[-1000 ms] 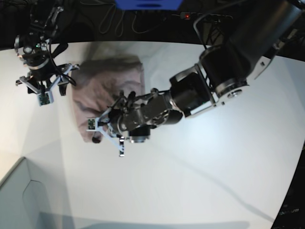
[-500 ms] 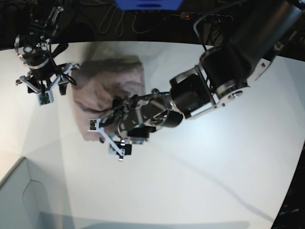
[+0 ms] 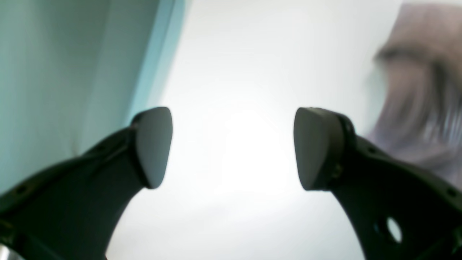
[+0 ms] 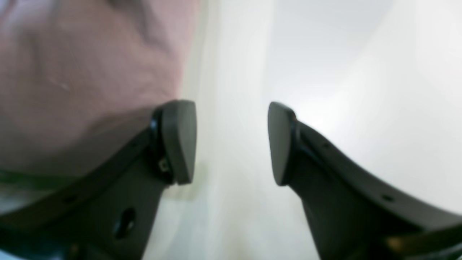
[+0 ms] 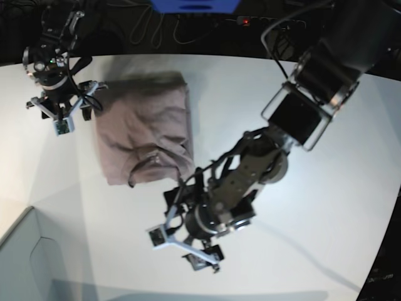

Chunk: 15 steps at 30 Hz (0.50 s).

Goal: Layout the t-shirt on the table in an organized manner, then fold the t-shirt properly

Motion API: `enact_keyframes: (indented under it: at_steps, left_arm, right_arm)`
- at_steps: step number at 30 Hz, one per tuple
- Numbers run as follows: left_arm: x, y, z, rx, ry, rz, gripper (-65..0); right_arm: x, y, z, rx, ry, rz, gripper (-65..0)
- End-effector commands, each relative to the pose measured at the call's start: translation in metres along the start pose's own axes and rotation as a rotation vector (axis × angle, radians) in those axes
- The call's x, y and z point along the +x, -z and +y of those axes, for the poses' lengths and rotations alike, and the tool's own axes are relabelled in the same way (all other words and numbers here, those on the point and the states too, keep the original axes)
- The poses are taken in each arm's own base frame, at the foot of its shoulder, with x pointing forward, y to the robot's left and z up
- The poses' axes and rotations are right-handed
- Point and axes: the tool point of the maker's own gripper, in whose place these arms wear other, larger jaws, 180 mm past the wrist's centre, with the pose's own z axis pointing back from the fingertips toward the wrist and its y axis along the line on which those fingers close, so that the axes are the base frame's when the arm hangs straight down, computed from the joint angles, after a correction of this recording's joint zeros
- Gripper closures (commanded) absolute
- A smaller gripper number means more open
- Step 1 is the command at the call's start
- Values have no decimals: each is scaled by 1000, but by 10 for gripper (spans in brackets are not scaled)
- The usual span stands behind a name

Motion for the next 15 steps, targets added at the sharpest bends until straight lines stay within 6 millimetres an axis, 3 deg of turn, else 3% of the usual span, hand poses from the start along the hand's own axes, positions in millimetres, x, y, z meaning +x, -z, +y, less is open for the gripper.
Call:
enact_keyframes:
  at_steps: [1, 4, 7, 11, 15]
  left_arm:
    - [-4, -14, 30, 81, -35, -10, -503]
    - [-66, -49, 41, 165, -192, 83, -503]
    - [-128, -88, 36, 238, -345, 193, -503]
    - [-204, -146, 12, 330, -526, 331, -503]
    - [-255, -193, -25, 370, -638, 462, -503]
  right_arm:
    - [13, 2, -7, -5, -8, -41, -315]
    - [4, 12, -2, 19, 6, -15, -314]
    - [-2, 14, 2, 33, 13, 0, -314]
    - [-10, 12, 20, 68, 13, 13, -314]
    - [-14, 0, 44, 120, -6, -39, -314]
